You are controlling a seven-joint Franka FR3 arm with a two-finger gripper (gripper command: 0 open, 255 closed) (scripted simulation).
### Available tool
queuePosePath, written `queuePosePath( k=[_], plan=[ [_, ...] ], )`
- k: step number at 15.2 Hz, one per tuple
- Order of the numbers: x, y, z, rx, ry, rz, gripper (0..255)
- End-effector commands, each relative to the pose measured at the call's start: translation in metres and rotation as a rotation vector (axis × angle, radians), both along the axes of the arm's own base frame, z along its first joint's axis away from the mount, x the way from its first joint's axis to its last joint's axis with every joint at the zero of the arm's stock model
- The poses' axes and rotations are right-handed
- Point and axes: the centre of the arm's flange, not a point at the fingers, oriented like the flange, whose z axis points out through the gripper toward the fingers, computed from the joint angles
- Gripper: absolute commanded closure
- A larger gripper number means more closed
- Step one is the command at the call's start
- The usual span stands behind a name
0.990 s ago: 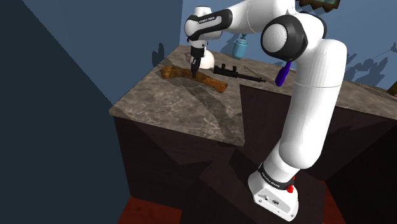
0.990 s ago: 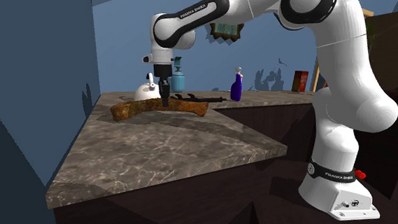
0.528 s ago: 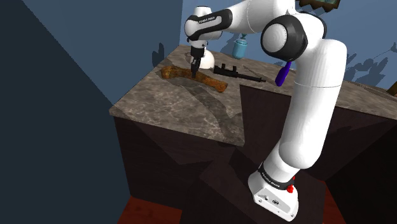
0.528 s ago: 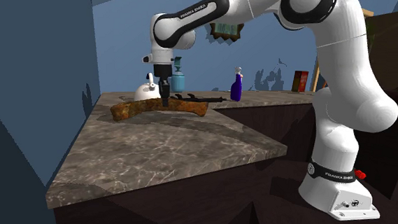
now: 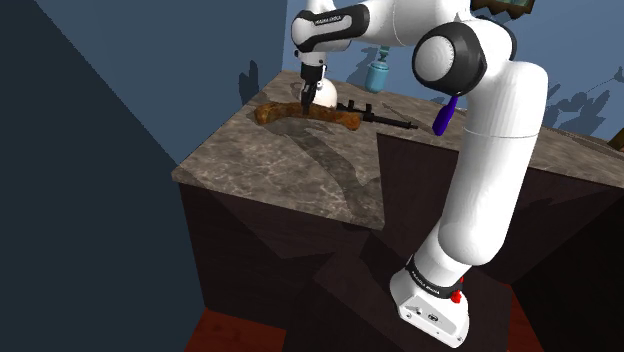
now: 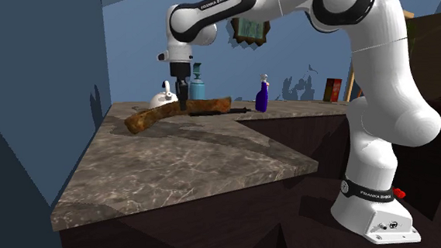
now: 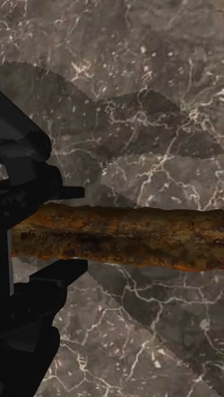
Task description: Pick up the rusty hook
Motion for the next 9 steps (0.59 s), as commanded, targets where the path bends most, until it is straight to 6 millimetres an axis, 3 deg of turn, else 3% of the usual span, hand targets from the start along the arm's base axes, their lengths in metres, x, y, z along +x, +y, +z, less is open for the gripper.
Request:
queuePosePath(
  k=[1, 9],
  plan=[
    [0.000, 0.000, 0.011, 0.000, -0.001, 0.000, 255],
    [0.000, 0.000, 0.048, 0.000, -0.001, 0.000, 255]
  ],
)
